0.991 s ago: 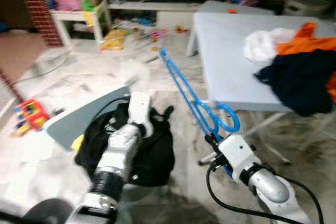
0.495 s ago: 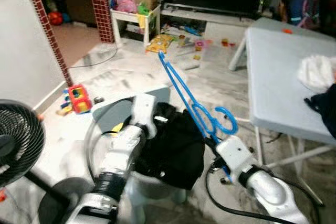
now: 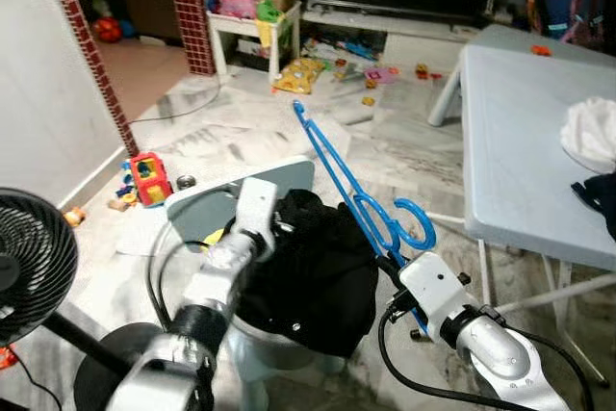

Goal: Hang hanger

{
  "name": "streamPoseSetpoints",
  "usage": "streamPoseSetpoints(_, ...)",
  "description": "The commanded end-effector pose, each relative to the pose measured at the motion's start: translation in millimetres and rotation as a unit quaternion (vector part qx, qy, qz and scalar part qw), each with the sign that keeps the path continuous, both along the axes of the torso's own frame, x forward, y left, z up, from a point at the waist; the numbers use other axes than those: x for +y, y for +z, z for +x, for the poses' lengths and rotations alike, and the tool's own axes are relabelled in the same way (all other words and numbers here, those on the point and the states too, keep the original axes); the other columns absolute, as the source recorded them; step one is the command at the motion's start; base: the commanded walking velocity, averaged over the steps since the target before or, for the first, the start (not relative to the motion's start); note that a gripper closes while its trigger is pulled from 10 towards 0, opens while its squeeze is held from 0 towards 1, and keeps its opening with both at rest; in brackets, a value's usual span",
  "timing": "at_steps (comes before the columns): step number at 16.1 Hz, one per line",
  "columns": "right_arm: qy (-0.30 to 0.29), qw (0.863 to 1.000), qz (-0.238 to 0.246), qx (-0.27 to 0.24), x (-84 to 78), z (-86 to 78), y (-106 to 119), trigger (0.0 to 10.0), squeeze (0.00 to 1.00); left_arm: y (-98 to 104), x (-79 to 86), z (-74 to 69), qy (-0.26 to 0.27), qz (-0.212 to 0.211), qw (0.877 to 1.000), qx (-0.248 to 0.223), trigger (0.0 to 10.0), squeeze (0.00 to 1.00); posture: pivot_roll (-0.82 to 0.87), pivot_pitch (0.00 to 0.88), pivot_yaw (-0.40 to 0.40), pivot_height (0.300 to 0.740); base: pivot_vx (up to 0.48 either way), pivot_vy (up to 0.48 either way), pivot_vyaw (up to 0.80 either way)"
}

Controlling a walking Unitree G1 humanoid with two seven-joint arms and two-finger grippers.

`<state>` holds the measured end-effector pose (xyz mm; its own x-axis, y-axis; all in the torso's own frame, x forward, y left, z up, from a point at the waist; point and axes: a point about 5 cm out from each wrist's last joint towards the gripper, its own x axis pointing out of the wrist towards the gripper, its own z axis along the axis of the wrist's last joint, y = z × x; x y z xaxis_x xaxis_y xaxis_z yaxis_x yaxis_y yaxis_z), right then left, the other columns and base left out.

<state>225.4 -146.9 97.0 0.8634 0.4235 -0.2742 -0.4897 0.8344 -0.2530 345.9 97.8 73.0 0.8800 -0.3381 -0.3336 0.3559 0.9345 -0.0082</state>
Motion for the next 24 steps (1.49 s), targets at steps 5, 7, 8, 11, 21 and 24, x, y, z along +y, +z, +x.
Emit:
streamPoseSetpoints(5, 0.019, 1.0, -0.01, -0.001, 4.9, -1.4, 5.3, 10.0, 0.0, -29.7, 8.2, -6.5, 0.005, 0.046, 0.992, 0.114, 10.0, 0.0, -0.05, 0.0, -0.046, 0.74, 0.0, 0.0, 0.0)
streamPoseSetpoints(7, 0.027, 1.0, -0.015, 0.0, 5.3, -3.5, 7.8, 10.0, 0.0, -37.7, 7.7, -10.9, 0.002, 0.044, 0.989, 0.142, 9.3, 0.0, -0.08, 0.0, -0.047, 0.74, 0.0, 0.0, 0.0)
streamPoseSetpoints(8, 0.027, 0.999, -0.017, 0.001, 4.2, -4.9, 8.6, 10.0, 0.0, -38.7, 7.9, -11.3, 0.008, 0.04, 0.988, 0.149, 3.9, 0.0, -0.09, 0.0, -0.046, 0.74, 0.0, 0.0, 0.0)
streamPoseSetpoints(11, 0.026, 0.999, -0.023, 0.006, 2.9, -9.7, 9.8, 10.0, 0.0, -39.2, 10.1, -10.8, 0.008, 0.043, 0.986, 0.158, 0.0, 0.0, -0.12, 0.0, -0.039, 0.74, 0.0, 0.0, 0.0)
streamPoseSetpoints(21, 0.05, 0.997, -0.01, 0.061, 9.8, -45.6, 9.5, 10.0, 0.0, -43.1, 18.5, -13.1, 0.019, 0.038, 0.986, 0.161, 0.0, 0.0, -0.12, 0.022, -0.07, 0.74, 0.0, 0.0, 0.0)
streamPoseSetpoints(24, 0.039, 0.997, -0.001, 0.062, 10.5, -45.7, 9.9, 10.0, 0.0, -35.4, 20.8, -7.9, 0.023, 0.033, 0.992, 0.118, 0.0, 0.0, -0.1, 0.033, -0.076, 0.74, 0.0, 0.0, 0.0)
